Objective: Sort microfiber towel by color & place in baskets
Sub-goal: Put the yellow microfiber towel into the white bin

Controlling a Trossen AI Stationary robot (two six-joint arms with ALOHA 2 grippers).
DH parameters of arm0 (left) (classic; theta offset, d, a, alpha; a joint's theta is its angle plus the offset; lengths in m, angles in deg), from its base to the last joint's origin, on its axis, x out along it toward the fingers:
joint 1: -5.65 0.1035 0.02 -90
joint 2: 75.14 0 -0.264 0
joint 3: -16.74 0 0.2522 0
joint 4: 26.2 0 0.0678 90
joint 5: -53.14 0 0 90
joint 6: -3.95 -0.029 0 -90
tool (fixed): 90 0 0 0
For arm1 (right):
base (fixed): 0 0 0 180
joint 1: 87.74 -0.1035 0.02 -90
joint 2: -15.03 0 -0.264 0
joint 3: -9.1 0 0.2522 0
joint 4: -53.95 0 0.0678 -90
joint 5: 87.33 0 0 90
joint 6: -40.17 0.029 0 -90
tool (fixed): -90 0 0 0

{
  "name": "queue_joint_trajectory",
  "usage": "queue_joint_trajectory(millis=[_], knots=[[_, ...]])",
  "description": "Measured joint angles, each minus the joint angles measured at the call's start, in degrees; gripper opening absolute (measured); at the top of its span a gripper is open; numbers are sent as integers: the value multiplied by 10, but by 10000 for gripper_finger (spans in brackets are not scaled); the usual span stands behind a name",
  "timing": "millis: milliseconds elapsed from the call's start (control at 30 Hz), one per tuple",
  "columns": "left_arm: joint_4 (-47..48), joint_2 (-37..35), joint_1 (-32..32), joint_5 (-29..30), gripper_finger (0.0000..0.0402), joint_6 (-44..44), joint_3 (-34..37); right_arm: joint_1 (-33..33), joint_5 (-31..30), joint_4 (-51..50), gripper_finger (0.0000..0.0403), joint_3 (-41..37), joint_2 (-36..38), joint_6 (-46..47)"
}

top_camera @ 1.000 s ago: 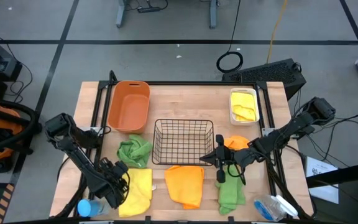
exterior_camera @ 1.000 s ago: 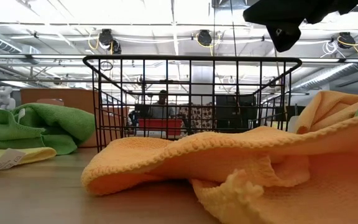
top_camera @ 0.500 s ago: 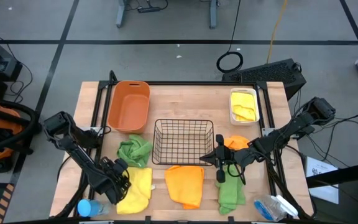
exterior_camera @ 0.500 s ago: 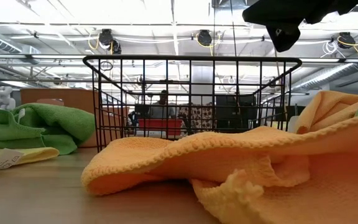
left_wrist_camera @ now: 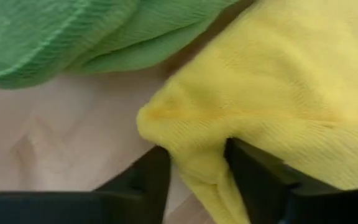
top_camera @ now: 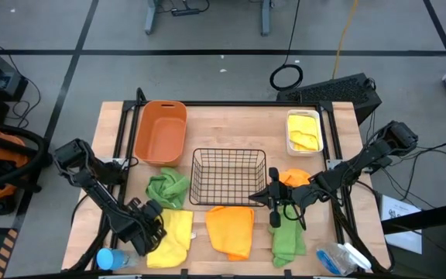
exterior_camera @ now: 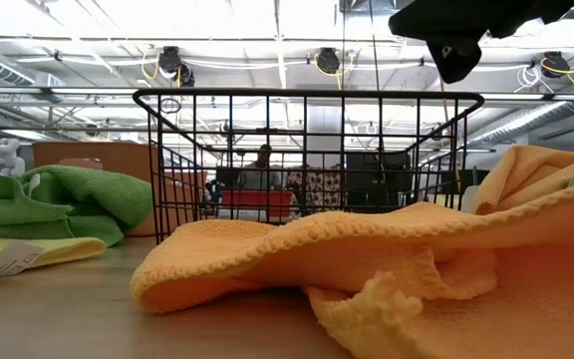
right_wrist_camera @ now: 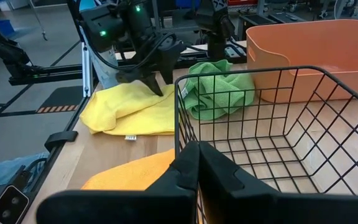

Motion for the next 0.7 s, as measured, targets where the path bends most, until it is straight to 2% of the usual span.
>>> queue_joint_trajectory(millis=[200,233,433,700], knots=[[-6,1,0,32,27,-23,0,0,0,0,0,0,0,5],[-6,1,0,39,17,-23,0,0,0,0,0,0,0,4],[-2,-1,0,45,18,-49,-21,0,0,0,0,0,0,5],[1,-14,-1,85,18,-117,-101,0,0,4,0,0,0,5]])
